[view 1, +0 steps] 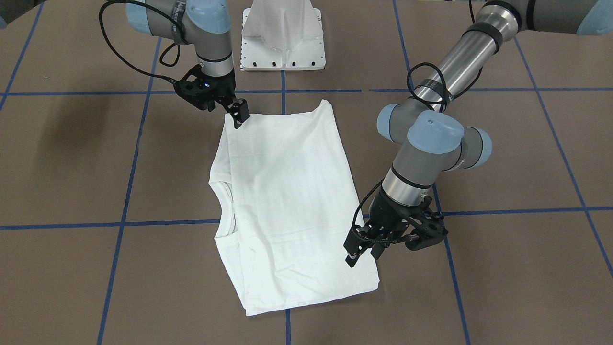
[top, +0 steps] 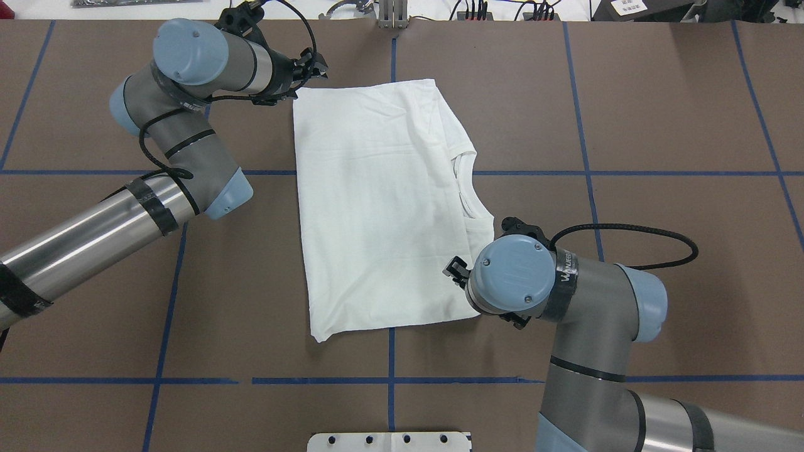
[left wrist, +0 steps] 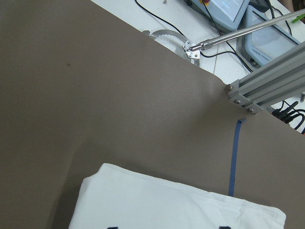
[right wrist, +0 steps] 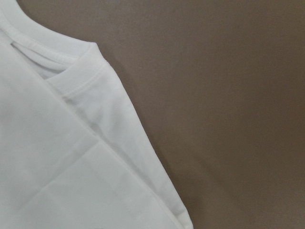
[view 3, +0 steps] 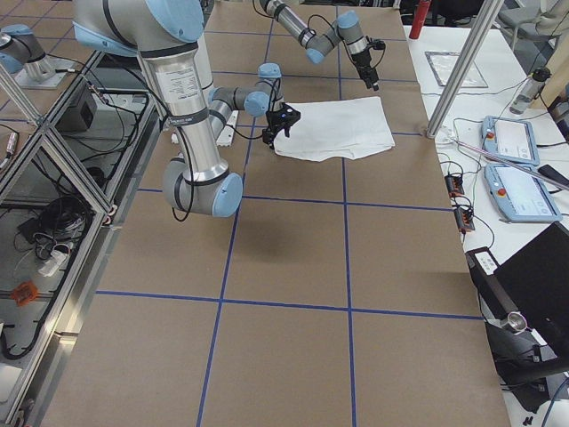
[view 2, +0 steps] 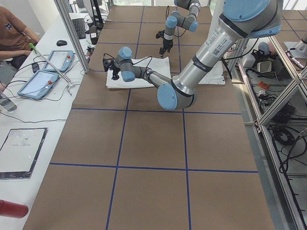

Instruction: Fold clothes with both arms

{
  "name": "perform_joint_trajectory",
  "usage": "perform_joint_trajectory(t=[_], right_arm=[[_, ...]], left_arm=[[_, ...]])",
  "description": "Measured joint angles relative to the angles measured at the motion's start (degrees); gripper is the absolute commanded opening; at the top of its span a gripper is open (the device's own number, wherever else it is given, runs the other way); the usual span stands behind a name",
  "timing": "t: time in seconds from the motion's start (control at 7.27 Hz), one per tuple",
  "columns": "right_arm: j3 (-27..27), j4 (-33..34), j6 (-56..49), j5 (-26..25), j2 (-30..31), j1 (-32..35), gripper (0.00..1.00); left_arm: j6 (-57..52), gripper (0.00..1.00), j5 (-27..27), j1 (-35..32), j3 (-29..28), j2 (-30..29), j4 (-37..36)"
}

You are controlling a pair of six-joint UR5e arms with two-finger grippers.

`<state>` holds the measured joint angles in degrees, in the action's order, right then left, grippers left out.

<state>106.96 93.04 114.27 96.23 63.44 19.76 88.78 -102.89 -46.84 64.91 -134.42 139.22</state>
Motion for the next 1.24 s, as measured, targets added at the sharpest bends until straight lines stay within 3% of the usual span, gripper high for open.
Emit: perform_joint_trajectory(t=[0.14, 0.28, 0.41, 0.55, 0.69, 1.24], right_arm=[[-2.5, -3.1, 0.9, 0.1, -0.2, -0.4, 0.84], [-3.5, -4.4, 1.5, 0.2, -0.1, -0.5, 0.66], [-3.8, -4.5, 1.8, 0.2, 0.1, -0.5, 0.34], [-3.8, -4.1, 2.3, 0.2, 0.2, -0.5, 0.29], [-3.8, -3.8, 3.1, 0.2, 0.3, -0.6, 0.00], [-3.2, -3.1, 4.2, -0.1, 0.4, -1.0, 0.00]], left_arm=[[0.0, 0.76, 0.0, 0.0, 0.0, 0.0, 0.0], [0.1, 0.76, 0.0, 0.0, 0.1, 0.0, 0.1], [0.1, 0.76, 0.0, 0.0, 0.1, 0.0, 0.1], [0.2, 0.76, 0.0, 0.0, 0.1, 0.0, 0.1], [0.2, 0.76, 0.0, 0.0, 0.2, 0.0, 0.1], [0.3, 0.76, 0.0, 0.0, 0.2, 0.1, 0.1]])
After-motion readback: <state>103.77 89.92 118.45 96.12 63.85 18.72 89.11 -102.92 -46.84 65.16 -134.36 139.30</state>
